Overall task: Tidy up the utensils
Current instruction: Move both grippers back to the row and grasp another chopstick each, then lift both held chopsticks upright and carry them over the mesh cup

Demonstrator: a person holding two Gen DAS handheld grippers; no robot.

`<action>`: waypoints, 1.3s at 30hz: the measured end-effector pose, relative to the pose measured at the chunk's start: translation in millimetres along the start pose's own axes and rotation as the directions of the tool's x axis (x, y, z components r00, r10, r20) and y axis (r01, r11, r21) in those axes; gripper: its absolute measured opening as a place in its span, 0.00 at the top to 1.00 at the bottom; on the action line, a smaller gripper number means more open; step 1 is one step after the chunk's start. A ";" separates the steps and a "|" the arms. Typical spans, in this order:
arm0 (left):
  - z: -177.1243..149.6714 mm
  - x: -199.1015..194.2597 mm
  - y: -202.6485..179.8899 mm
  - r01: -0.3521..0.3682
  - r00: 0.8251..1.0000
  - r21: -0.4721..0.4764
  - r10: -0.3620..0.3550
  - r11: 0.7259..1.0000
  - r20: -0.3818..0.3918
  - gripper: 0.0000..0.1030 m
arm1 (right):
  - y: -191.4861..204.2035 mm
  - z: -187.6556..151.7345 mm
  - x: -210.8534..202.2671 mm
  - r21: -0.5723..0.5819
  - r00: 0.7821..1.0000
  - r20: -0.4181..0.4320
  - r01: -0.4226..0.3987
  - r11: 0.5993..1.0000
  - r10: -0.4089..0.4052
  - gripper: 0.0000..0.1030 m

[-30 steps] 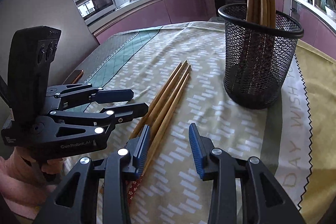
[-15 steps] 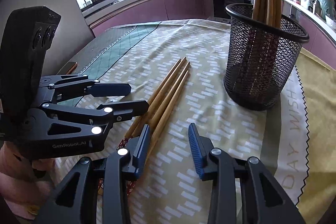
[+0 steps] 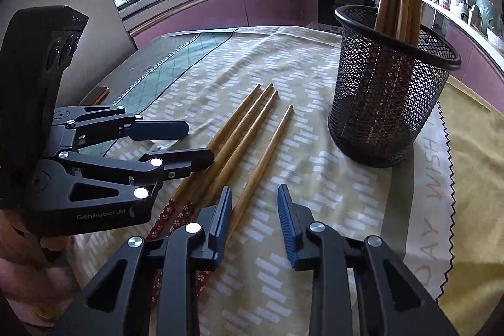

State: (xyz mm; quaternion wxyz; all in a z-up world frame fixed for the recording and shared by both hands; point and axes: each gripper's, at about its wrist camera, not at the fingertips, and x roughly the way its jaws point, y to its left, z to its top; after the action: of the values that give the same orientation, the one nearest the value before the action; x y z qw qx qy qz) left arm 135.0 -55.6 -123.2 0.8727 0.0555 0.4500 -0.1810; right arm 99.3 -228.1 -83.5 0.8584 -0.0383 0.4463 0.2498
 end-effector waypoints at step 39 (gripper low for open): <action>8.9 -13.2 6.8 0.048 0.998 -0.100 -0.045 0.994 0.035 0.93 | -23.7 4.1 -21.1 0.113 0.993 0.083 -0.097 0.989 0.088 0.94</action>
State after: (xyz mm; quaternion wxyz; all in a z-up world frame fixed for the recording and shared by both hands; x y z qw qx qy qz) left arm 137.3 -48.0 -107.8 0.8771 -0.0022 0.4456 -0.1791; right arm 103.3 -255.9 -68.2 0.8633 0.0427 0.4280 0.2641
